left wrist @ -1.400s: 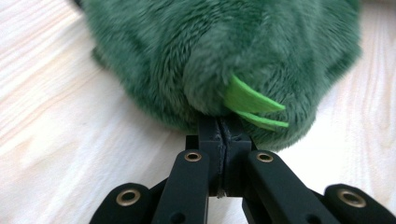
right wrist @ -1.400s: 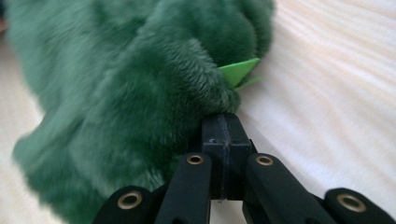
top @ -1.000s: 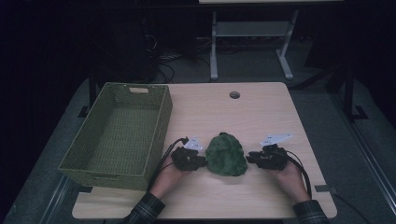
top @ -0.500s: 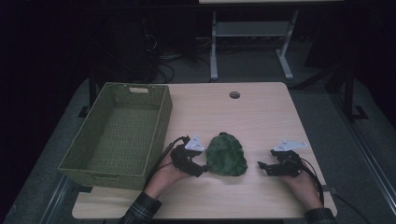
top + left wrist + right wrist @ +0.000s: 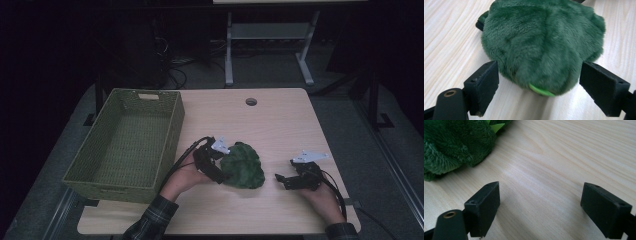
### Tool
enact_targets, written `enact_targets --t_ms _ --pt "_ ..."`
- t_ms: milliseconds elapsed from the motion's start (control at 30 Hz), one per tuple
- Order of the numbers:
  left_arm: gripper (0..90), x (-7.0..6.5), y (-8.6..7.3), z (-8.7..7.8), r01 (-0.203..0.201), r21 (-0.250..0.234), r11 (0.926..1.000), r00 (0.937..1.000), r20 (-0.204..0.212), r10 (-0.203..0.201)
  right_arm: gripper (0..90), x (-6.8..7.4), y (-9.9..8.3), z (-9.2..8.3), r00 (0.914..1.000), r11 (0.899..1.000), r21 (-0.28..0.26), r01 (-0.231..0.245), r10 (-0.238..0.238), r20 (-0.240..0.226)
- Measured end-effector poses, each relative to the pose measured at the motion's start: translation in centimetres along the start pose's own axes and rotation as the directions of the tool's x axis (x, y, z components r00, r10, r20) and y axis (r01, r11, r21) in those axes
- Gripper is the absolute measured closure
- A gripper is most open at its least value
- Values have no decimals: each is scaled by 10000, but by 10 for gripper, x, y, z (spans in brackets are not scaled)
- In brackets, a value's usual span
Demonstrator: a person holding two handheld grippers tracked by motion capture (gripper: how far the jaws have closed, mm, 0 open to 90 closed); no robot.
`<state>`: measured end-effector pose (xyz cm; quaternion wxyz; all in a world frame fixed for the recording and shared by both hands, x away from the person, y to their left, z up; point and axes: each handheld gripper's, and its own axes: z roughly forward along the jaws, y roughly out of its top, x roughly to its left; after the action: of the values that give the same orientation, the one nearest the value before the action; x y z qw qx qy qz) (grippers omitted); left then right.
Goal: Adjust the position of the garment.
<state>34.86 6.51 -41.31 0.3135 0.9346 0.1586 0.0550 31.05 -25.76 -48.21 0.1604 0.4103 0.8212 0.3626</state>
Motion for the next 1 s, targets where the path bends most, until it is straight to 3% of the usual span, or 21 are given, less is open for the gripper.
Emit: enact_targets --t_ms 100,133,200,233,400,700,867,1000 --pt "141 1 2 5 -119 200 9997 9999 99 117 154 0 0 0 10000 10000 9 -19 19 1" --pt "139 2 4 12 -344 395 9986 9991 267 334 154 0 0 0 10000 10000 20 -35 35 -13" --pt "138 0 4 15 -177 321 9993 9992 365 166 154 0 0 0 10000 10000 16 -34 34 -13" --pt "138 1 5 17 -402 446 9982 9985 387 385 154 0 0 0 10000 10000 18 -33 33 -12" --pt "132 0 4 32 -576 745 9956 9969 571 534 154 0 0 0 10000 10000 21 -36 36 -10" --pt "131 -1 2 49 -716 1074 9916 9967 448 671 155 0 0 0 10000 10000 3 21 -21 33" --pt "139 -2 1 52 -604 1127 9918 9976 401 562 155 0 0 0 10000 10000 3 13 -13 38" --pt "206 -2 2 52 -677 1368 9883 9973 368 632 155 0 0 0 10000 10000 6 12 -12 41"
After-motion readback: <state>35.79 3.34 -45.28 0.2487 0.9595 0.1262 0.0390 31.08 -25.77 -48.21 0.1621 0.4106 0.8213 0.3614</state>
